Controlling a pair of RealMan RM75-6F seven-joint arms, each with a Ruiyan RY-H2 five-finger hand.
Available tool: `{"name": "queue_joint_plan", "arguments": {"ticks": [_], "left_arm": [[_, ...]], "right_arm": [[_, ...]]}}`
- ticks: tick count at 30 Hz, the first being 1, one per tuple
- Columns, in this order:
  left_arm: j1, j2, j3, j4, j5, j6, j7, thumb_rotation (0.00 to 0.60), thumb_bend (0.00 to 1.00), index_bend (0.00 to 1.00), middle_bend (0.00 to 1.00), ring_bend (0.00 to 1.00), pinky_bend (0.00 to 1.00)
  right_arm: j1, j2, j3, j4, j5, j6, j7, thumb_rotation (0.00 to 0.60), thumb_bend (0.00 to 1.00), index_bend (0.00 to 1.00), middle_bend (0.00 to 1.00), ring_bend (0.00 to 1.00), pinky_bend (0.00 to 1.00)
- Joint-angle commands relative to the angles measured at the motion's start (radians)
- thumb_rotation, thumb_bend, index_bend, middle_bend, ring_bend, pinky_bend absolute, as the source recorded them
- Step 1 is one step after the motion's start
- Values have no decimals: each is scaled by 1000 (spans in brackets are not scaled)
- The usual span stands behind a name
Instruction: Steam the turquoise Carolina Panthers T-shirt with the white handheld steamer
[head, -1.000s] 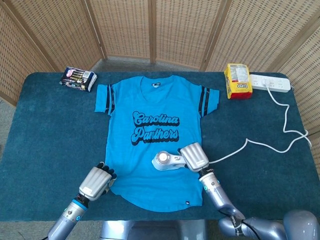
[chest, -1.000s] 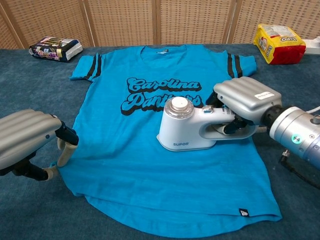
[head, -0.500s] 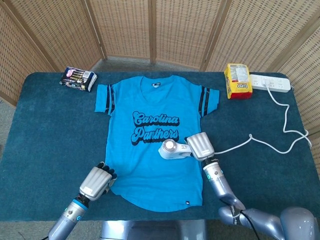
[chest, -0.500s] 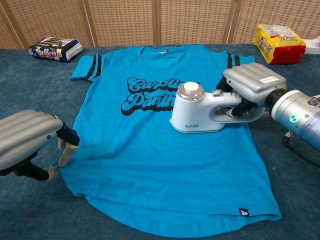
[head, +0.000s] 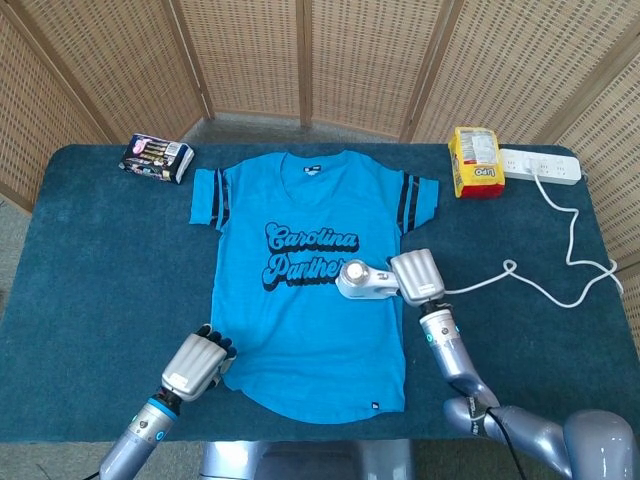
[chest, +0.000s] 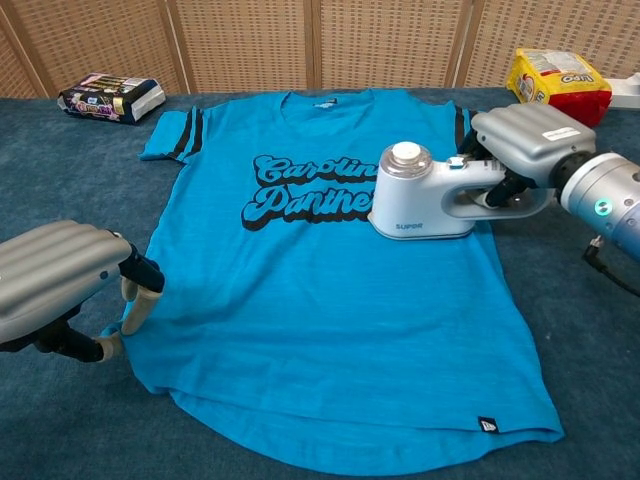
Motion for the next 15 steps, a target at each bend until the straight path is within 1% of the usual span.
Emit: {"name": "queue_joint_plan", "arguments": {"ticks": [1,10,15], "left_arm": [[0,0,1,-1,0,1,-1,547,373,691,559,472,336],[4,7,5,5,3,8,-12,552,372,691,559,472,336],[5,8,6,10,6,10,-23,552,373,691,559,472,336]], "right_arm": [[3,-7,-7,-8,-2,-5,-3,600,357,766,772,820,670],[4,-36,-34,-45,-18,-3,-19,600,357,766,771,820,668],[-6,-32,-62,-103,-35,3,-31,600,357,766,771,820,668]]}}
